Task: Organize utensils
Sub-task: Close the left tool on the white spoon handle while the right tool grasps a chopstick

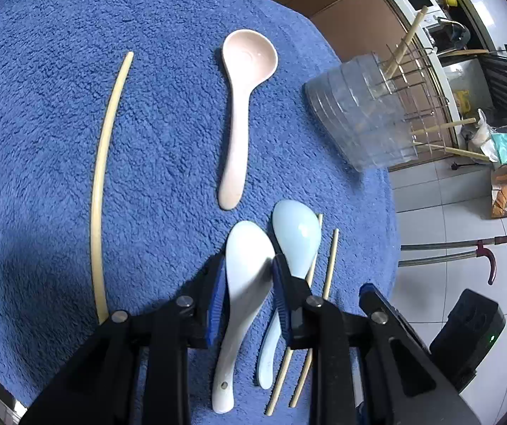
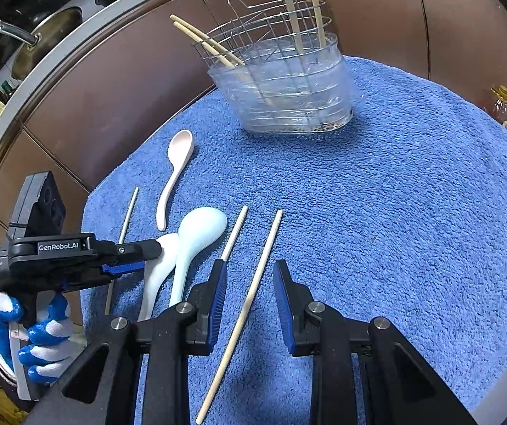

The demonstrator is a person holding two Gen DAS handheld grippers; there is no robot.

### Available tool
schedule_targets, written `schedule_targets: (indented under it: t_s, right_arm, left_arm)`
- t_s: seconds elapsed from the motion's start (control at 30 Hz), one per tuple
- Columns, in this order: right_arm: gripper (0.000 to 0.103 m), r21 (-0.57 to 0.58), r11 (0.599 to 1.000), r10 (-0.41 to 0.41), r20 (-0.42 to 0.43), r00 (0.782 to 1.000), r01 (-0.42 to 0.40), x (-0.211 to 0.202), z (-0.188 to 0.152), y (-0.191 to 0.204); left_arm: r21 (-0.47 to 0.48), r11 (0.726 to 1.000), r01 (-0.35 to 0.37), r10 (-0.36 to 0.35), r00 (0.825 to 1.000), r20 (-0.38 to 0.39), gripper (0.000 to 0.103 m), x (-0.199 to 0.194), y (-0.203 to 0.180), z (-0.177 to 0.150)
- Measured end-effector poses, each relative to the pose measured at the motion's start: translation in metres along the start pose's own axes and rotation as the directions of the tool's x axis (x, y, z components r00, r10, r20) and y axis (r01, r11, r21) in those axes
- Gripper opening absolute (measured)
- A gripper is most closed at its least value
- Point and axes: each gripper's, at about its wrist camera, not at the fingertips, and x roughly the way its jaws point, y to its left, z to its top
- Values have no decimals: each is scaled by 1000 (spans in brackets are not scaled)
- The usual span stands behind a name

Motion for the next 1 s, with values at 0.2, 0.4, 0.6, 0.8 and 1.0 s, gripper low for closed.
schedule_targets:
  t_s: [0.2, 0.4, 0.6, 0.8, 1.0]
  right_arm:
    - [25, -1, 1000, -11, -68, 998, 11, 18, 18, 4]
    - [25, -34, 997, -74, -151, 986, 70, 43, 38, 9]
    - [25, -86, 986, -159, -221, 962, 143, 69, 52, 18]
    - [10, -114, 975, -213, -242, 947, 191, 83, 55, 21]
    - [7, -90, 981, -188, -222, 957, 172, 72, 54, 21]
  left_arm:
    - [9, 998, 64, -64, 998, 24, 15, -5, 4, -2]
    - [28, 992, 127, -128, 990, 59, 6, -18, 8, -2]
    - [61, 986, 154, -159, 985, 73, 3, -28, 9, -7]
    - [97, 980, 171, -180, 979, 96, 3, -42, 8, -15]
    - [129, 978, 165, -181, 975, 128, 3, -61, 6, -28]
